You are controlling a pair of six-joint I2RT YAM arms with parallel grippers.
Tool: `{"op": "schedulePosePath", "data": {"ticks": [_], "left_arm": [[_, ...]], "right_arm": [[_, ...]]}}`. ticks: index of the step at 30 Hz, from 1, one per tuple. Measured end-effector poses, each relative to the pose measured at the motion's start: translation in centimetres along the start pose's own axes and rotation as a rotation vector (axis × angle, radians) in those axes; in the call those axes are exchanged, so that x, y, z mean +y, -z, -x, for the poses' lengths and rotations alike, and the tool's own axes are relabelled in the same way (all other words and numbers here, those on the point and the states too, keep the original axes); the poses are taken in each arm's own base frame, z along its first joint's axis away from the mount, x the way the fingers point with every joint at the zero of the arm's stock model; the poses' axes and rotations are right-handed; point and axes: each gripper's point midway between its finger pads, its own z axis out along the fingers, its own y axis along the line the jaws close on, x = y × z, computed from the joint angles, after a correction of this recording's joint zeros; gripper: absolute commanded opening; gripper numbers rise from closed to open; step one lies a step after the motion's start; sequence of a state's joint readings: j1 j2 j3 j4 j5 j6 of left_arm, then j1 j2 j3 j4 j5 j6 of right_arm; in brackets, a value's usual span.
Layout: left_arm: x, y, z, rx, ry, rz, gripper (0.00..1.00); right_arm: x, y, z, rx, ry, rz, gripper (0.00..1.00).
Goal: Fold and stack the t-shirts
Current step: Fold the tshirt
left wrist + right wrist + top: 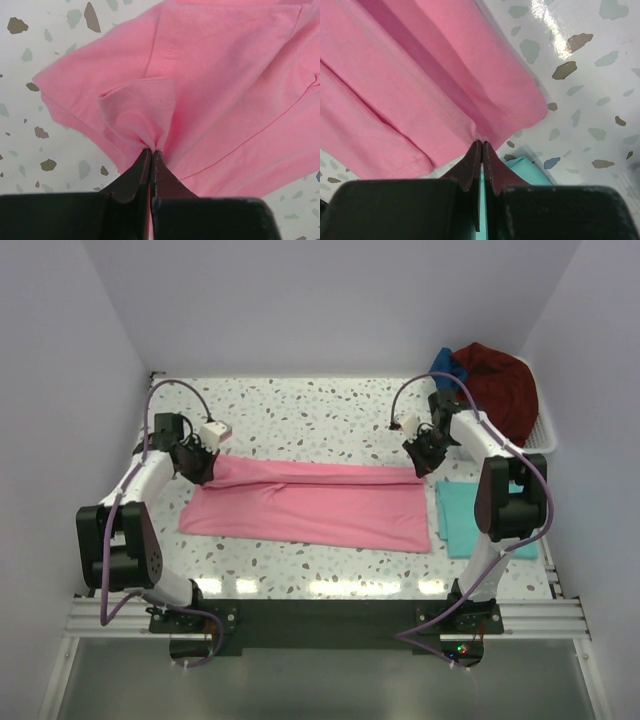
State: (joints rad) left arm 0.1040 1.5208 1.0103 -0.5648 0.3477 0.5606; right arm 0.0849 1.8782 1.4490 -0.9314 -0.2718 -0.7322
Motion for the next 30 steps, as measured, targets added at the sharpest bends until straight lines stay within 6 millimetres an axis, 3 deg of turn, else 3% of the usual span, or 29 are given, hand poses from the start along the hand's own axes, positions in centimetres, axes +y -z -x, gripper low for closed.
{"op": "schedulePosePath", "data": {"ticks": [8,13,17,21,26,30], "left_arm": [[-0.1,0.6,0.3,-0.018,-0.043,0.004,0.00],[-1.2,-0.1,-2.1,0.025,-0.073,-0.026,0.00],[-1.7,-0.6,-3.3,0.049,-0.107,-0.050,0.16],[-2.2,-0.7,-4.2,0.069,-0.154,-0.080,0.34],[-4.1,0.3,-4.9,0.080,-0.201,-0.197,0.40],[-4.1,1.8,-2.5,0.027,-0.223,-0.235,0.42]], "right_arm": [[0.9,-1.0,-1.5,0.034,-0.002,0.030,0.00],[1.1,-1.1,-1.8,0.041,0.001,0.037,0.00],[1.1,-1.2,-1.9,0.045,0.010,0.040,0.00],[1.4,-1.2,-2.3,0.058,0.019,0.054,0.19],[2.4,-0.9,-3.4,0.102,0.040,0.096,0.31],[2.9,-0.5,-4.8,0.158,0.064,0.117,0.39]]}}
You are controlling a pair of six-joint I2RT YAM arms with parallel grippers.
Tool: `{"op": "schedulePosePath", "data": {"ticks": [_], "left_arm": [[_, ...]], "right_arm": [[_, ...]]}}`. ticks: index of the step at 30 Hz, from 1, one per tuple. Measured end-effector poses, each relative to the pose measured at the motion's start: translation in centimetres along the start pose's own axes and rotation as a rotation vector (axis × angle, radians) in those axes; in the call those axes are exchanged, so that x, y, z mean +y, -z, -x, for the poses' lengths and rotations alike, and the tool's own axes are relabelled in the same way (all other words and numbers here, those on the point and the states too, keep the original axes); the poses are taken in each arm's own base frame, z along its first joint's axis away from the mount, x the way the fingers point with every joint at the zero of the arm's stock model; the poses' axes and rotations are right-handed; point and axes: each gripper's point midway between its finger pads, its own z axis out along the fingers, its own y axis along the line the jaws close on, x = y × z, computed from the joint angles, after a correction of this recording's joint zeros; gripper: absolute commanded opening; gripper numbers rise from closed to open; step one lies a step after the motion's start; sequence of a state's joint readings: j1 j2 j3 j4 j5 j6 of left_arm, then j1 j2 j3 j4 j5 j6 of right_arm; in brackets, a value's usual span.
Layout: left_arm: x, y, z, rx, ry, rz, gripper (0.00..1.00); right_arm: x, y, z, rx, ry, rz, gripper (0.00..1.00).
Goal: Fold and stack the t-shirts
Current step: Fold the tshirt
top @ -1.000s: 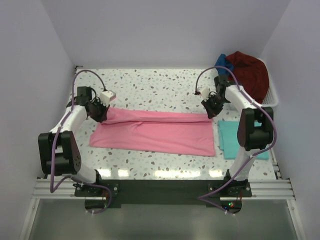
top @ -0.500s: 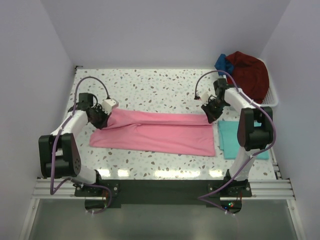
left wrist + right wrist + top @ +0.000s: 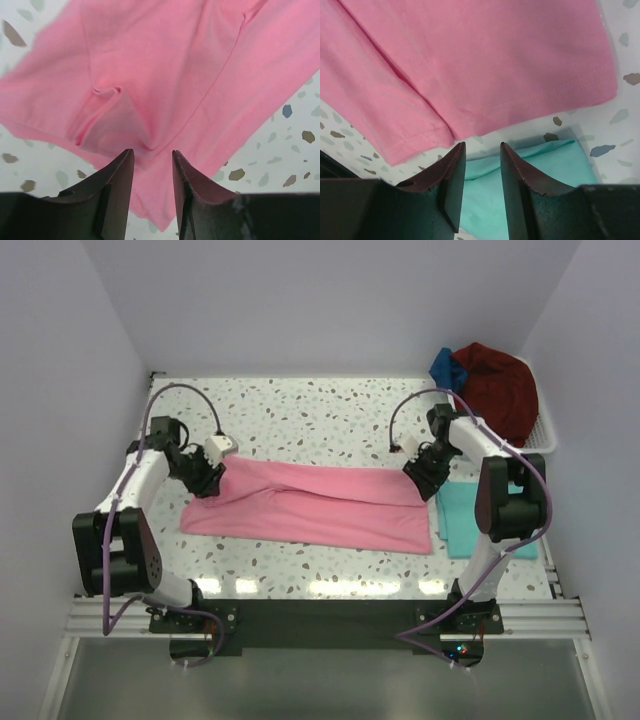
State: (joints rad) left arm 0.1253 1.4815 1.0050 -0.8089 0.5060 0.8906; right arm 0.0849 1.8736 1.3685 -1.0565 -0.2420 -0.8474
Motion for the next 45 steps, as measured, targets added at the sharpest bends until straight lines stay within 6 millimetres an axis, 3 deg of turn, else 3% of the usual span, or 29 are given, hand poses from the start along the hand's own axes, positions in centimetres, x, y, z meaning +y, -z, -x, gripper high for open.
{"op": "schedulePosePath", "data": {"ticks": [3,6,9,13,14,16,20,25,28,32,36,40,45], "left_arm": [[1.7,1.0,2.8,-0.061,-0.013,0.026,0.47],[3.8,0.8,4.6,-0.089,0.014,0.040,0.52],[5.2,-0.4,4.9,-0.075,0.067,0.024,0.54],[5.6,-2.6,3.5,-0.025,0.134,-0.025,0.54],[5.4,-2.9,3.2,-0.014,0.145,-0.037,0.52],[4.9,-3.4,2.4,0.014,0.169,-0.068,0.28],[3.9,-3.4,1.8,0.033,0.169,-0.097,0.07],[1.1,-2.1,0.2,0.050,0.083,-0.129,0.04],[-0.7,-1.3,-1.0,0.061,0.009,-0.142,0.15],[-2.9,-1.1,-3.3,0.104,-0.077,-0.185,0.46],[-3.7,-1.2,-4.6,0.138,-0.122,-0.212,0.48],[-3.1,-0.6,-3.1,0.105,-0.123,-0.218,0.50],[1.0,-0.6,1.6,0.002,-0.032,-0.125,0.57]], "right_arm": [[0.2,0.3,-0.4,0.023,0.003,0.005,0.41],[-0.1,1.4,0.4,0.008,-0.002,-0.003,0.41],[-0.9,2.7,2.3,-0.049,-0.014,-0.021,0.41],[-1.1,3.0,4.0,-0.087,-0.029,-0.014,0.40],[-1.0,2.7,4.1,-0.087,-0.032,-0.003,0.40],[-0.7,2.2,4.2,-0.077,-0.039,0.014,0.40],[-0.4,1.4,4.2,-0.060,-0.041,0.031,0.39],[-0.3,1.3,4.2,-0.057,-0.042,0.032,0.38],[-0.2,0.9,3.8,-0.046,-0.045,0.034,0.37],[0.0,0.4,3.0,-0.019,-0.048,0.038,0.37],[0.0,0.3,2.7,-0.008,-0.050,0.037,0.37],[-0.1,0.3,2.7,-0.006,-0.050,0.035,0.37],[-0.1,0.3,2.7,-0.006,-0.050,0.035,0.37]]}}
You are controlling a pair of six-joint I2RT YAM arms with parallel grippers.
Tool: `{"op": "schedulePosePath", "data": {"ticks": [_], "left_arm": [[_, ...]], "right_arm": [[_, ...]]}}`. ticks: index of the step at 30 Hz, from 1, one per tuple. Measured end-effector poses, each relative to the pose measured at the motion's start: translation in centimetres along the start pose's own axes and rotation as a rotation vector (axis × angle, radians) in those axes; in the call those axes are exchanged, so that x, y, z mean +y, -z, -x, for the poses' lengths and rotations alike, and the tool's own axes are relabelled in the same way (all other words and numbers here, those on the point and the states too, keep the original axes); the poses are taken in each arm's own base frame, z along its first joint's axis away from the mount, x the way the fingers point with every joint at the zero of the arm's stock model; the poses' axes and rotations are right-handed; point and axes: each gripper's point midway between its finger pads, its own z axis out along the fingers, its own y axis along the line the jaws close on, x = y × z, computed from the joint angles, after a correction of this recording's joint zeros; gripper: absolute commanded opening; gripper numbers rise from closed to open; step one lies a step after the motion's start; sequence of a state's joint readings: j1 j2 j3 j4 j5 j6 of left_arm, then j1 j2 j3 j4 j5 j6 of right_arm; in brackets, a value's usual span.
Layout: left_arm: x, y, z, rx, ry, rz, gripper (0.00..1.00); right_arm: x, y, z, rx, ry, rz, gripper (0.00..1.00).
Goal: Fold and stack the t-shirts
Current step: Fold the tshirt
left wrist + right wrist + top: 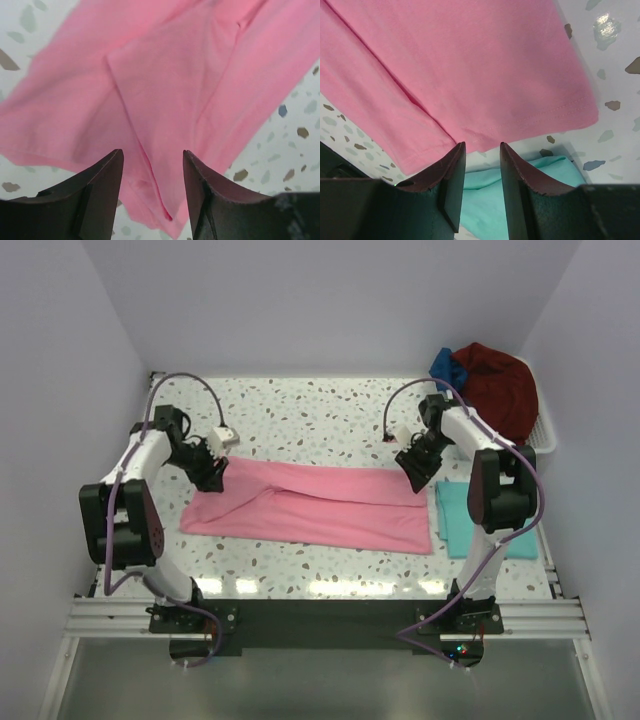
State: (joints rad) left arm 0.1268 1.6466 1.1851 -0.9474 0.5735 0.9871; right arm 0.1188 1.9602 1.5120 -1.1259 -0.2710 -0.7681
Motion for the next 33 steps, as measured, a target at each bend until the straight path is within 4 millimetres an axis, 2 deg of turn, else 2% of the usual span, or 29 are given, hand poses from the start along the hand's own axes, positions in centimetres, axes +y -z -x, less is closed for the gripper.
{"op": "schedulePosePath", "data": {"ticks": [4,7,11,13,18,21,23,27,33], "left_arm": [[2.6,-1.0,1.8,-0.041,0.120,0.012,0.58],[3.6,-2.7,1.7,-0.038,0.213,-0.019,0.57],[3.7,-4.4,0.9,-0.019,0.302,-0.061,0.55],[3.7,-4.7,0.8,-0.016,0.326,-0.065,0.49],[4.0,-5.0,1.3,-0.038,0.332,-0.046,0.45],[3.4,-4.6,1.2,-0.045,0.320,-0.020,0.45],[2.6,-4.1,1.6,-0.049,0.299,-0.004,0.50],[1.4,-3.6,4.3,-0.077,0.184,0.022,0.55],[-1.0,-6.0,7.7,-0.045,-0.011,-0.017,0.58]], "right_arm": [[0.0,0.0,0.0,0.001,-0.001,0.001,0.36],[0.3,-0.3,-0.4,0.009,-0.004,0.011,0.34],[0.8,-1.0,-1.2,0.030,-0.011,0.033,0.28],[1.1,-1.4,-1.7,0.043,-0.013,0.042,0.26],[1.4,-2.3,-2.7,0.070,-0.017,0.053,0.24],[1.3,-2.6,-2.9,0.081,-0.016,0.051,0.22],[1.3,-2.8,-2.9,0.083,-0.015,0.050,0.22],[1.3,-2.9,-2.8,0.084,-0.012,0.050,0.22],[1.2,-2.7,-2.6,0.080,-0.009,0.046,0.21]]}}
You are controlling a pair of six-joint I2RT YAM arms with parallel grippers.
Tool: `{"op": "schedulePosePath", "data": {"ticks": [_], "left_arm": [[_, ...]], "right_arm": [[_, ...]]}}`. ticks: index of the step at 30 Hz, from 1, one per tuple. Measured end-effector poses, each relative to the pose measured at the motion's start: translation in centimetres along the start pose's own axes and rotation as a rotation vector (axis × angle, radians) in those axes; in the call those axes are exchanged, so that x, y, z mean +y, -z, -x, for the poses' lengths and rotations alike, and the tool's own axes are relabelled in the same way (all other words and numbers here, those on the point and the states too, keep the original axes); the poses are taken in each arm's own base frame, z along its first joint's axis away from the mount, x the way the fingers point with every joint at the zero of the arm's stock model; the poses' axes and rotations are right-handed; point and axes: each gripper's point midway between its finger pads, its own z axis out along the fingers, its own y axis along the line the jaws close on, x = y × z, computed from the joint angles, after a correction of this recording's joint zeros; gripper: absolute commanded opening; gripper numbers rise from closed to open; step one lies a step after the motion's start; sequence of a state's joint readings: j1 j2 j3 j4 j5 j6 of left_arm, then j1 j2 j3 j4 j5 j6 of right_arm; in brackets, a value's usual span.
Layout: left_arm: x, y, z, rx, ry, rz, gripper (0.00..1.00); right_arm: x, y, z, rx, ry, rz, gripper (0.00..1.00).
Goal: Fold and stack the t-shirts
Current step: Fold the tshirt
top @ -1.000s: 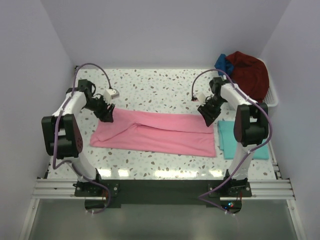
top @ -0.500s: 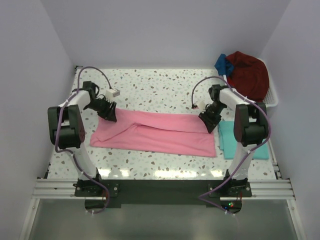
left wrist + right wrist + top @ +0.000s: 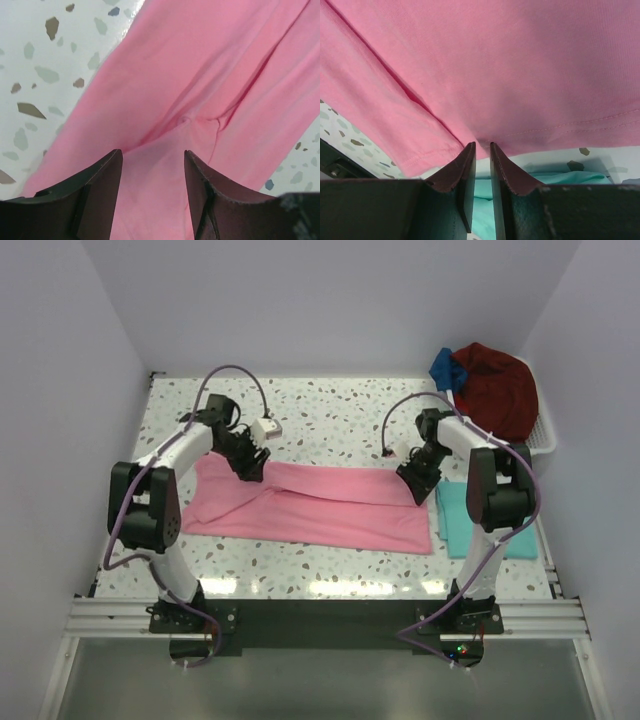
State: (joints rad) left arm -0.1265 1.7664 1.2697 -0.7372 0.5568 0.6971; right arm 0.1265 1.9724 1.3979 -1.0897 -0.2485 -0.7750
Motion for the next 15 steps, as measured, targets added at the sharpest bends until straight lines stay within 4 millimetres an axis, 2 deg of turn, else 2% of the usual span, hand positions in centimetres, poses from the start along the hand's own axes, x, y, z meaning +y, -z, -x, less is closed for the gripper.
{"op": "schedulePosePath", "data": {"ticks": [3,6,12,14,15], "left_arm": [[0.5,-1.1,0.9,0.022,-0.063,-0.005,0.59],[1.1,-1.7,0.8,0.053,-0.105,-0.008,0.57],[0.6,-2.6,-0.5,0.132,-0.171,-0.061,0.48],[0.2,-2.8,-0.8,0.149,-0.191,-0.083,0.44],[0.1,-2.8,-0.9,0.155,-0.198,-0.091,0.38]], "right_arm": [[-0.1,0.2,0.2,-0.006,0.002,-0.005,0.22],[-0.2,0.3,0.3,-0.007,0.003,-0.007,0.21],[-0.2,0.3,0.3,-0.006,0.002,-0.007,0.21],[-0.2,0.3,0.3,-0.007,0.003,-0.007,0.21],[-0.2,0.3,0.3,-0.007,0.003,-0.008,0.21]]}}
